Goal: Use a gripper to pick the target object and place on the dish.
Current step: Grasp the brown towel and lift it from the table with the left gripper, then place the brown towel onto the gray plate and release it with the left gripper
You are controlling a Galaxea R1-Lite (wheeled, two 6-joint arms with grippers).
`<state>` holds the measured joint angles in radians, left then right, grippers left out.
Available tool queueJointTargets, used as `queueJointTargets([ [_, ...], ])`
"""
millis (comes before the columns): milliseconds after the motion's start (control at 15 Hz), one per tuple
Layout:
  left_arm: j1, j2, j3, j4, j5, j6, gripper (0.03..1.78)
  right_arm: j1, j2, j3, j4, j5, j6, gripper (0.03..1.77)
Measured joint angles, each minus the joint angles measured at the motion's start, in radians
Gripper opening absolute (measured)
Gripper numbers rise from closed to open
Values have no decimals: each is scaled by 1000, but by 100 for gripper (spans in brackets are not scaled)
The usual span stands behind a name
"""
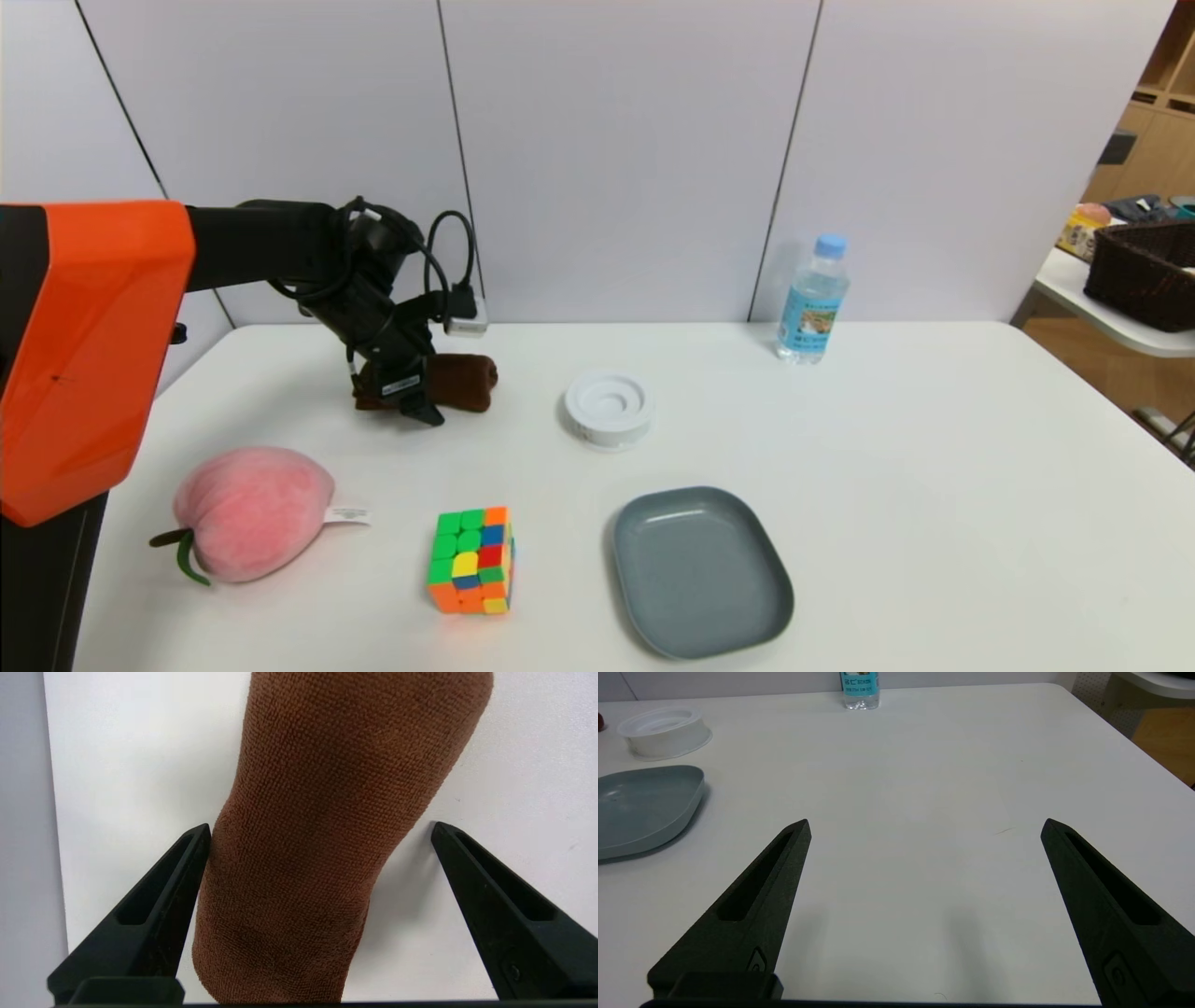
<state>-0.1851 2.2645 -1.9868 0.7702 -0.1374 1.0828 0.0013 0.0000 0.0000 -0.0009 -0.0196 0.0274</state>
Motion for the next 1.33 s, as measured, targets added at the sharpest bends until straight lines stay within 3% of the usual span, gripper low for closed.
queueJointTargets([
  [267, 0, 10, 0, 0, 2, 1, 107, 0, 0, 0, 0, 0, 0, 171],
  [467, 2, 14, 0, 2, 3, 0, 77, 0, 0, 0, 0, 0, 0, 171],
  [533, 3, 14, 0, 3, 3, 1, 50, 0, 0, 0, -1, 0, 0, 171],
  [600, 4, 14, 0, 3, 3, 0, 34, 0, 0, 0, 0, 0, 0, 171],
  [1133, 7, -4, 3, 14, -12, -47, 34, 0, 0, 0, 0, 0, 0, 171],
  [1333, 9, -34, 3, 8, -61, -102, 34, 0, 0, 0, 0, 0, 0, 171],
])
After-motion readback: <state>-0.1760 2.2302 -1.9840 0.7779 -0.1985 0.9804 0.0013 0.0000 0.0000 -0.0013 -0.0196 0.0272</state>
